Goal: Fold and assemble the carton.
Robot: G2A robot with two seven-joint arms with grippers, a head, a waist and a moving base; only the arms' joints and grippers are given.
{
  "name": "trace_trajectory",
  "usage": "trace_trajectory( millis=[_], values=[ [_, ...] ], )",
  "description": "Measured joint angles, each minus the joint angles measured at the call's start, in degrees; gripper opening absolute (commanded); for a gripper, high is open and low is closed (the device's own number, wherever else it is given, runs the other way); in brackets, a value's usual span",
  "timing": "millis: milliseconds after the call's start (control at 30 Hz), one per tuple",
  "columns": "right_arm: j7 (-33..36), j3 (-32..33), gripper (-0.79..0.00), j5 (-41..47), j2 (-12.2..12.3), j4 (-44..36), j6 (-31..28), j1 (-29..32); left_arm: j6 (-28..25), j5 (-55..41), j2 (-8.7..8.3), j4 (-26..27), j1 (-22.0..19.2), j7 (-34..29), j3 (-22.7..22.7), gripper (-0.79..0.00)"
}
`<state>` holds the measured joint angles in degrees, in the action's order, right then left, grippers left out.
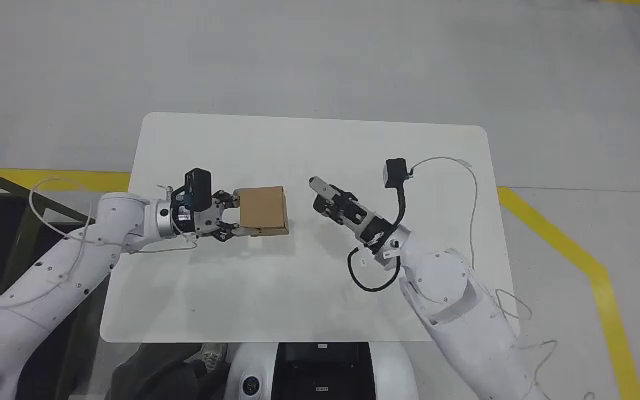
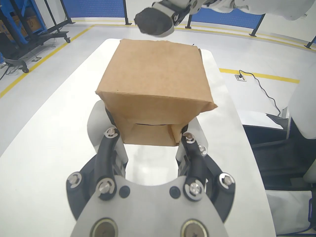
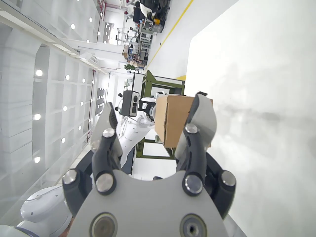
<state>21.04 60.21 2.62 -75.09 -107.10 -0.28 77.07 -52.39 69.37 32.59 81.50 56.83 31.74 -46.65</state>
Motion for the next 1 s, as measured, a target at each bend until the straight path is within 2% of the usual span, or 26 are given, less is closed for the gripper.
trace_trajectory(
  millis=[233,500,767,933,1000],
  values=[
    [-1.61,3.17,0.000,-2.40,0.72,-2.23,-5.22,4.48,4.99,0.37,3.75,-1.60,-2.45,-6.86,4.27,-0.320],
    [-1.71,4.97,0.000,-2.67,1.17,-2.44,-8.05,7.37,6.32,1.83,8.52,-4.85,-6.12,-11.09,9.56,-0.265],
    [-1.70,6.26,0.000,-2.11,1.49,-2.79,-10.18,9.61,6.84,1.14,12.79,-10.01,-9.58,-14.60,12.84,-0.114],
    [-1.78,6.54,0.000,-1.70,1.57,-2.74,-10.72,10.12,4.87,0.07,14.67,-12.97,-11.14,-16.40,13.91,0.000],
    [-1.93,6.54,0.000,-1.53,1.57,-2.63,-10.99,10.14,3.98,0.05,15.20,-14.05,-11.64,-16.36,13.98,0.000]
  ],
)
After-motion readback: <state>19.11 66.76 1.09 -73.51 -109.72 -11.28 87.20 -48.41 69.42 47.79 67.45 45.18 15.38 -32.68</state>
